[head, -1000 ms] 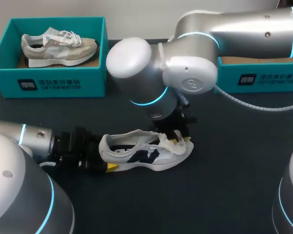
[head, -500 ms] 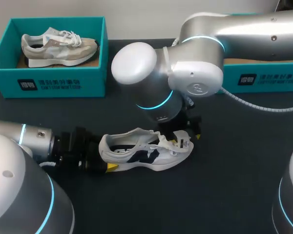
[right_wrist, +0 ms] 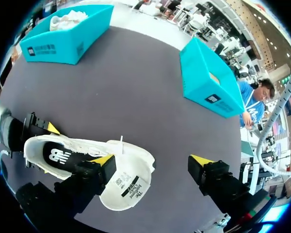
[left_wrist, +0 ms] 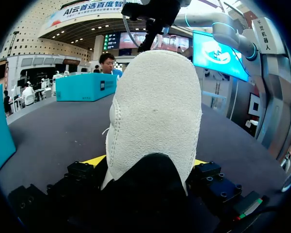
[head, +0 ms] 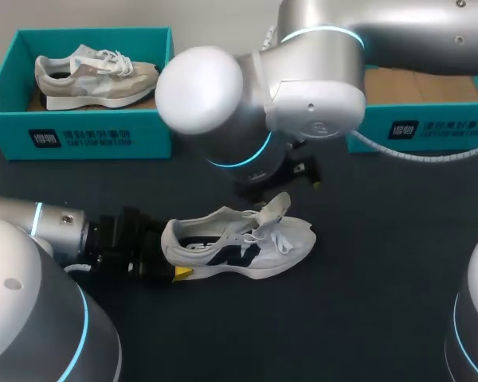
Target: Take the shoe out of the shoebox, open the shoe tongue, remove and reinsert the insole, then place the shoe into the shoebox
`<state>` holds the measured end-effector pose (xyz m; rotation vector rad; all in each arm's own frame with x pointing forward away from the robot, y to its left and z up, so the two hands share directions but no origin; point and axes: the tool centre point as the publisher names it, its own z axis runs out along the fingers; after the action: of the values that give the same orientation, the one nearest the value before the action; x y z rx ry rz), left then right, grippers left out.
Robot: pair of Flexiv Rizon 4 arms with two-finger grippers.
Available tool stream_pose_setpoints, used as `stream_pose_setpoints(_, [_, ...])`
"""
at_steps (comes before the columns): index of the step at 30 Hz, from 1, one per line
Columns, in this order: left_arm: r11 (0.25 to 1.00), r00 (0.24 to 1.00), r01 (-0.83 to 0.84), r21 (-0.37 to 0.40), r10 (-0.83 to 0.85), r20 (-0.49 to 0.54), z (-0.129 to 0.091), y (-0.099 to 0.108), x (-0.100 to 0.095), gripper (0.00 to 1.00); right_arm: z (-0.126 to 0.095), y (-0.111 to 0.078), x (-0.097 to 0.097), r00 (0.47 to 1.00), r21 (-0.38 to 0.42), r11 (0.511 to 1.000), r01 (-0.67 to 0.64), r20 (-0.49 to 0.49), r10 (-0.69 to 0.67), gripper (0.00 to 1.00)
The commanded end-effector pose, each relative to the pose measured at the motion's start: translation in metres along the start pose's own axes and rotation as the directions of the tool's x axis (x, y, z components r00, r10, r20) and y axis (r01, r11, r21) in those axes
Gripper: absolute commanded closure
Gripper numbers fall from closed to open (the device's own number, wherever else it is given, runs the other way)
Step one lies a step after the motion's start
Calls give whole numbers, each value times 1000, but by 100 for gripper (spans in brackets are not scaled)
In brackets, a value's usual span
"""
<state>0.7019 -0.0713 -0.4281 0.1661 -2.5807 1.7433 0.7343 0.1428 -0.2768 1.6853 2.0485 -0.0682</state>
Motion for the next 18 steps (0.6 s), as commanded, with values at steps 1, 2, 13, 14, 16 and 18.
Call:
stream_pose_setpoints(1, [1000,1000,0,-3,0,0,6,6,-5,100,-20,10,3,997,-61,995,73,-32,-75,0])
stream_pose_setpoints(2, [1000,1000,0,-3,0,0,6,6,-5,100,-25,15,6,993,-91,990,106,-40,-110,0])
stream_pose_setpoints(13, [1000,1000,0,-3,0,0,6,6,-5,100,-81,59,59,704,-411,676,612,-106,-702,45])
stream_pose_setpoints(14, [1000,1000,0,-3,0,0,6,6,-5,100,-85,61,63,661,-424,630,651,-93,-745,60])
stream_pose_setpoints(16, [1000,1000,0,-3,0,0,6,6,-5,100,-93,63,71,567,-476,539,695,-98,-818,100])
stream_pose_setpoints(18, [1000,1000,0,-3,0,0,6,6,-5,100,-99,62,79,459,-515,442,735,-103,-883,100])
